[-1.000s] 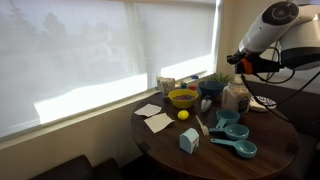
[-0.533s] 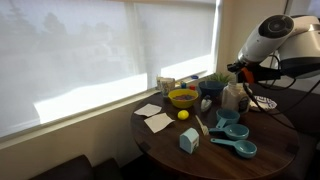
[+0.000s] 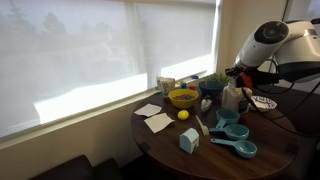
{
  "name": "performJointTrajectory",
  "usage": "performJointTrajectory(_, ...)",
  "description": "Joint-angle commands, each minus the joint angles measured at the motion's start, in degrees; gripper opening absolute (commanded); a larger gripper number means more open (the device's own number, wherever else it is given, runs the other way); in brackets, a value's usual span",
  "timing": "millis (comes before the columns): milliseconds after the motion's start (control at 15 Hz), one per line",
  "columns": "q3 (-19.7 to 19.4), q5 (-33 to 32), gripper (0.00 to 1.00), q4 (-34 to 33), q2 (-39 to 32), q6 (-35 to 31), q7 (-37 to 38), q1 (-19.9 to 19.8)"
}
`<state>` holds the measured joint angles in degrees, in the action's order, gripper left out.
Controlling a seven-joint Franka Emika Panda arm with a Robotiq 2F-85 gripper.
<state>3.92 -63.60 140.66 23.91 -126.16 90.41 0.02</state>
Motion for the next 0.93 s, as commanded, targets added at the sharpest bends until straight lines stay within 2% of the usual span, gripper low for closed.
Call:
performJointTrajectory(0, -0.6, 4.0, 0.03, -1.4, -1.5, 0.7, -1.5, 0.8)
performJointTrajectory(867, -1.9, 12.5, 0.03, -5.0, -1.0, 1.1, -2.7, -1.1)
